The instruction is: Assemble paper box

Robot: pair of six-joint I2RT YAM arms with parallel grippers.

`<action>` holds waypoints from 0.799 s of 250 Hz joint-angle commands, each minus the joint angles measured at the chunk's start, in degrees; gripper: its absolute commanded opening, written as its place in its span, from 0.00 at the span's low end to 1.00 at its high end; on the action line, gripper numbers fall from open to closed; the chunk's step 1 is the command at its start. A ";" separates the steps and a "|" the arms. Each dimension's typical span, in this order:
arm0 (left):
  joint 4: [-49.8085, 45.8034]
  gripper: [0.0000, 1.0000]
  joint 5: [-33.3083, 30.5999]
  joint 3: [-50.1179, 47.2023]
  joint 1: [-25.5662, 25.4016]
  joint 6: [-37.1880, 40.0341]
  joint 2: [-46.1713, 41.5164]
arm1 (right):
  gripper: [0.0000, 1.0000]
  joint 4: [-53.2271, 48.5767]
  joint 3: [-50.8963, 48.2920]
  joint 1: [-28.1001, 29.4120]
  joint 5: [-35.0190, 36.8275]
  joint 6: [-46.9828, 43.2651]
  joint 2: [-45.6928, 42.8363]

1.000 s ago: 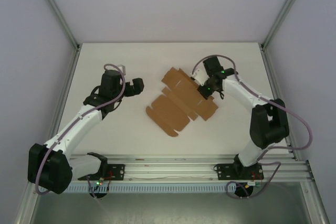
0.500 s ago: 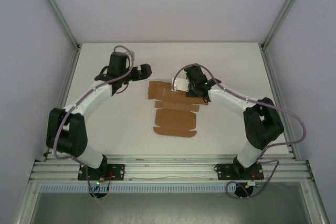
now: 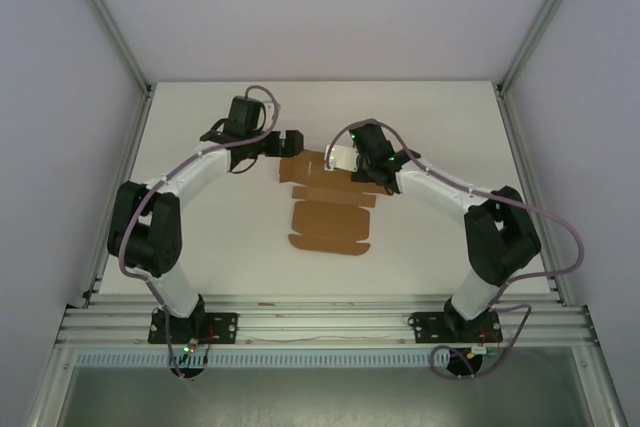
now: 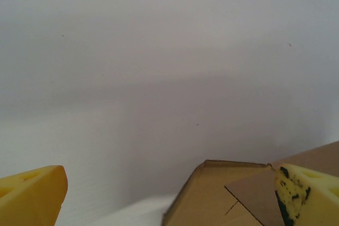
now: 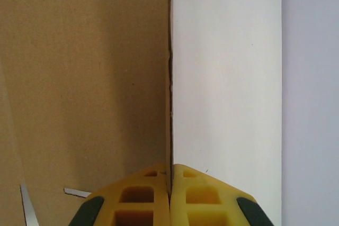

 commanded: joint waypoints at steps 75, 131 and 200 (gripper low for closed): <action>3.05 1.00 2.13 -0.60 -3.47 0.98 2.05 | 0.00 1.30 0.45 -0.01 -2.67 4.85 -4.06; 20.86 1.00 1.07 -7.28 -5.40 -11.26 0.70 | 0.00 5.09 -2.28 -0.11 -8.30 10.68 -5.36; 32.38 1.00 -4.22 -15.34 -6.21 -16.71 -4.10 | 0.00 7.23 -4.68 -0.35 -8.90 13.34 -6.94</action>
